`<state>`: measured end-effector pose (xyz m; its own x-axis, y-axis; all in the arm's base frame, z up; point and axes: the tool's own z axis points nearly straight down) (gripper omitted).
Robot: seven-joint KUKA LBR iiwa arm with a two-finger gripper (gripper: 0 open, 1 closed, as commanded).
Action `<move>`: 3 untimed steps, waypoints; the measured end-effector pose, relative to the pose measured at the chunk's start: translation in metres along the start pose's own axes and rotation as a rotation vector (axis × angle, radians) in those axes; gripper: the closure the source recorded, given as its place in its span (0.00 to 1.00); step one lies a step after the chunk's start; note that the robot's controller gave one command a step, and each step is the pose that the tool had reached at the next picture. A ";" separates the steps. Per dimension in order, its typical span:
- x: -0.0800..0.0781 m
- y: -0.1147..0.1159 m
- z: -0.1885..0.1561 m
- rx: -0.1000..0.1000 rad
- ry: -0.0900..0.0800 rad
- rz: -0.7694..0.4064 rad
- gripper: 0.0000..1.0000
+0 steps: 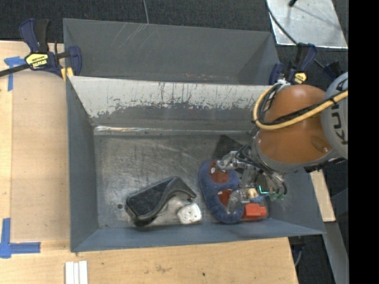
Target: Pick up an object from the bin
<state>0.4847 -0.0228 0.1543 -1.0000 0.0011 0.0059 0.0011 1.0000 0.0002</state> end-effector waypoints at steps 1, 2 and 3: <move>-0.034 -0.008 0.076 -0.004 -0.008 0.159 0.00; -0.035 -0.008 0.074 -0.003 -0.012 0.157 1.00; -0.032 -0.004 -0.051 0.002 -0.016 -0.120 1.00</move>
Offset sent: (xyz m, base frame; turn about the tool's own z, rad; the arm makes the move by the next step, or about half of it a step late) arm 0.0294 -0.0084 -0.0843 0.1618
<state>0.5166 -0.0270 0.2055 -0.9929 -0.1183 -0.0100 -0.1183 0.9930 -0.0017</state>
